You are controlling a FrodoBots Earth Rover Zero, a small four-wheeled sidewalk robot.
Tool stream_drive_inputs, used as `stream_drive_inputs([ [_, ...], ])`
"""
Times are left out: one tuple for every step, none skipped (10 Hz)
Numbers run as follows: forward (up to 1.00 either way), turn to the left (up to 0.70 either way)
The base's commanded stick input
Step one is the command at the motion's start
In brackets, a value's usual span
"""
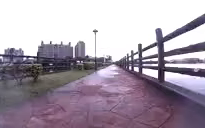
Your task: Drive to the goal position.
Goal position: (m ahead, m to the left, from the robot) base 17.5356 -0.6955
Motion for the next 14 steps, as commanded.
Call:
stream_drive_inputs([
  [1.00,-0.01],
  [1.00,-0.01],
  [1.00,-0.01],
  [1.00,-0.01],
  [1.00,-0.01],
  [1.00,-0.01],
  [1.00,-0.01],
  [1.00,-0.01],
  [1.00,-0.01],
  [1.00,-0.01],
  [1.00,-0.01],
  [1.00,-0.01],
  [1.00,-0.01],
  [1.00,-0.01],
])
